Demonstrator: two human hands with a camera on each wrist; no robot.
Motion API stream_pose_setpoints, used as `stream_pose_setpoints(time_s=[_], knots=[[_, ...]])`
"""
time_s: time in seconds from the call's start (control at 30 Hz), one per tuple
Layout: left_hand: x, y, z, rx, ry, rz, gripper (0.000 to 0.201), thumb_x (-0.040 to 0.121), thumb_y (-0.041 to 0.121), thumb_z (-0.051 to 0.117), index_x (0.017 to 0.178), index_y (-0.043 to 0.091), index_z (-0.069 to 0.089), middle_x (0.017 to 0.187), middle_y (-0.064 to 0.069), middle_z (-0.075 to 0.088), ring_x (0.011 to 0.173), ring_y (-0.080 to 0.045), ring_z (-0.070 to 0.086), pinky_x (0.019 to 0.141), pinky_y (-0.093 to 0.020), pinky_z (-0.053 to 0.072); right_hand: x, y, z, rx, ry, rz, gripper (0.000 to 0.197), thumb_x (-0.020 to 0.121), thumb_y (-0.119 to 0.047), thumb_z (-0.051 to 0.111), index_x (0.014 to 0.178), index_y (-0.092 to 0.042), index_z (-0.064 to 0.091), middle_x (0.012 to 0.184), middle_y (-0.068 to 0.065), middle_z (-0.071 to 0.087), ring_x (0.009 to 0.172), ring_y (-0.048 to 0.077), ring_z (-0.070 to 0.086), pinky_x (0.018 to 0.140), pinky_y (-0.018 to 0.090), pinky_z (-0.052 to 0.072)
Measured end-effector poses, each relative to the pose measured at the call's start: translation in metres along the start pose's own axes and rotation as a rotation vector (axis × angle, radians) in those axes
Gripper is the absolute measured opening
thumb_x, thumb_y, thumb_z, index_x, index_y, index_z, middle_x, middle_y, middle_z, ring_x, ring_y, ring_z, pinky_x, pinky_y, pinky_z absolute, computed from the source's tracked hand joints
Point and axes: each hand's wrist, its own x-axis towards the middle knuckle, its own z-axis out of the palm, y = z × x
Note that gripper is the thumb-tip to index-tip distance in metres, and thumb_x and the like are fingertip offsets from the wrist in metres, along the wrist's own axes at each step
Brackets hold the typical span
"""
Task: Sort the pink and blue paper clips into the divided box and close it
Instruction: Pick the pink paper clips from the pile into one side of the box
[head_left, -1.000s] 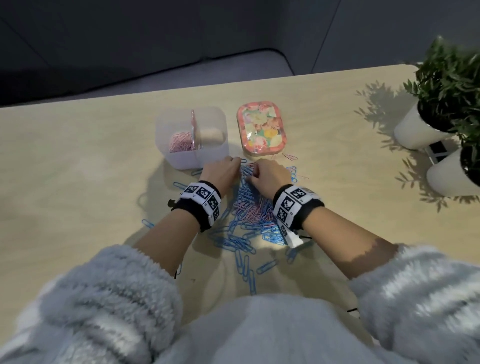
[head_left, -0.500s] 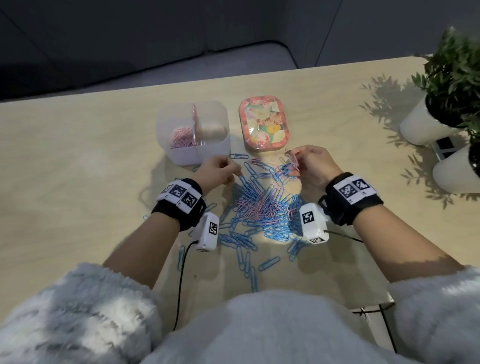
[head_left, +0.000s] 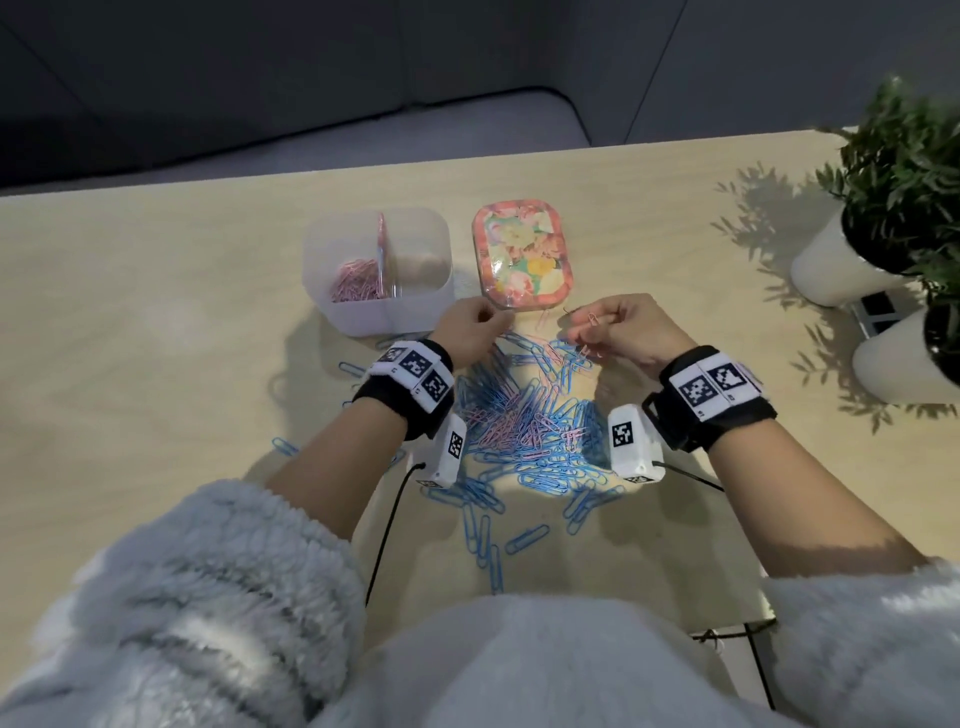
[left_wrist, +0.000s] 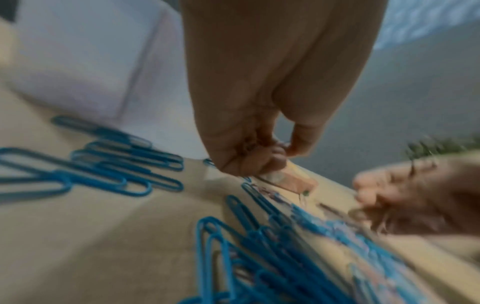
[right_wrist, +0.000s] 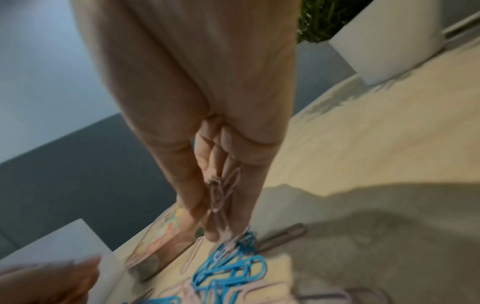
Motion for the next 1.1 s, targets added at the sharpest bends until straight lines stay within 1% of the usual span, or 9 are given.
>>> stream_pose_setpoints(time_s=[0.17, 0.33, 0.4, 0.47, 0.6, 0.77, 0.87, 0.97, 1.1], knots=[[0.009, 0.000, 0.010, 0.497, 0.134, 0.169, 0.020, 0.094, 0.021, 0.046, 0.104, 0.006, 0.053, 0.107, -0.013, 0.061, 0.093, -0.030, 0.058, 0.079, -0.036, 0.044, -0.002, 0.005, -0.004, 0.125, 0.101, -0.106, 0.015, 0.092, 0.002, 0.048, 0.093, -0.004, 0.063, 0.060, -0.009, 0.072, 0.058, 0.001, 0.068, 0.054, 0.013, 0.054], [0.012, -0.003, 0.012, 0.642, 0.139, 0.209, 0.017, 0.093, 0.022, 0.048, 0.103, 0.010, 0.055, 0.113, -0.010, 0.058, 0.100, -0.030, 0.058, 0.081, -0.038, 0.047, -0.001, 0.005, -0.001, 0.274, 0.214, 0.002, 0.028, 0.093, 0.003, 0.037, 0.075, -0.008, 0.056, 0.051, 0.007, 0.062, 0.034, 0.012, 0.053, 0.037, 0.018, 0.042], [0.012, -0.004, 0.011, 0.649, 0.121, 0.214, 0.016, 0.093, 0.022, 0.049, 0.100, 0.011, 0.057, 0.111, -0.009, 0.058, 0.100, -0.030, 0.058, 0.080, -0.037, 0.047, 0.008, 0.009, -0.001, 0.158, 0.313, -0.006, 0.032, 0.087, 0.001, 0.040, 0.063, -0.013, 0.057, 0.052, 0.008, 0.051, 0.032, 0.014, 0.043, 0.037, 0.016, 0.034], [0.012, -0.006, 0.010, 0.639, 0.089, 0.191, 0.017, 0.093, 0.023, 0.052, 0.100, 0.009, 0.057, 0.110, -0.010, 0.058, 0.100, -0.030, 0.058, 0.082, -0.037, 0.046, 0.018, 0.012, 0.001, -0.058, 0.336, -0.048, 0.026, 0.077, -0.013, 0.054, 0.053, -0.017, 0.061, 0.054, 0.005, 0.054, 0.043, 0.018, 0.049, 0.046, 0.025, 0.043], [0.009, -0.007, 0.007, 0.574, -0.016, 0.104, 0.026, 0.091, 0.024, 0.056, 0.104, 0.001, 0.056, 0.114, -0.019, 0.057, 0.106, -0.034, 0.054, 0.090, -0.039, 0.042, 0.030, 0.009, 0.009, -0.527, 0.300, -0.082, 0.012, 0.076, -0.024, 0.071, 0.078, -0.015, 0.063, 0.073, 0.000, 0.059, 0.069, 0.018, 0.054, 0.065, 0.026, 0.040], [-0.001, -0.007, -0.002, 0.288, -0.008, 0.046, 0.015, 0.093, 0.023, 0.053, 0.092, 0.008, 0.054, 0.091, -0.009, 0.054, 0.087, -0.022, 0.051, 0.075, -0.030, 0.039, 0.035, 0.004, 0.012, -0.639, 0.184, -0.086, 0.014, 0.081, -0.015, 0.064, 0.069, -0.010, 0.059, 0.077, 0.007, 0.061, 0.077, 0.022, 0.055, 0.069, 0.027, 0.038], [-0.002, -0.009, -0.009, -0.058, 0.006, 0.007, 0.014, 0.091, 0.019, 0.056, 0.079, 0.014, 0.051, 0.079, -0.007, 0.059, 0.068, -0.015, 0.055, 0.064, -0.026, 0.046, 0.033, 0.009, 0.010, -0.432, 0.166, -0.087, 0.023, 0.081, -0.008, 0.058, 0.059, -0.014, 0.051, 0.071, 0.010, 0.062, 0.067, 0.023, 0.056, 0.066, 0.031, 0.046], [-0.001, -0.005, -0.009, -0.376, 0.014, -0.084, 0.011, 0.091, 0.002, 0.051, 0.084, 0.011, 0.051, 0.070, -0.005, 0.058, 0.051, -0.005, 0.057, 0.052, -0.015, 0.050, 0.032, 0.013, 0.012, -0.057, 0.170, -0.044, 0.010, 0.085, 0.000, 0.052, 0.078, -0.008, 0.051, 0.063, 0.011, 0.056, 0.045, 0.016, 0.051, 0.041, 0.020, 0.039], [0.006, 0.002, 0.001, -0.240, -0.012, -0.152, 0.016, 0.094, 0.004, 0.033, 0.096, 0.008, 0.048, 0.078, -0.009, 0.059, 0.068, -0.019, 0.055, 0.060, -0.026, 0.045, 0.028, 0.008, 0.018, 0.317, 0.227, 0.087, 0.020, 0.084, 0.003, 0.035, 0.079, -0.006, 0.052, 0.058, 0.008, 0.045, 0.039, 0.012, 0.035, 0.034, 0.012, 0.022]])
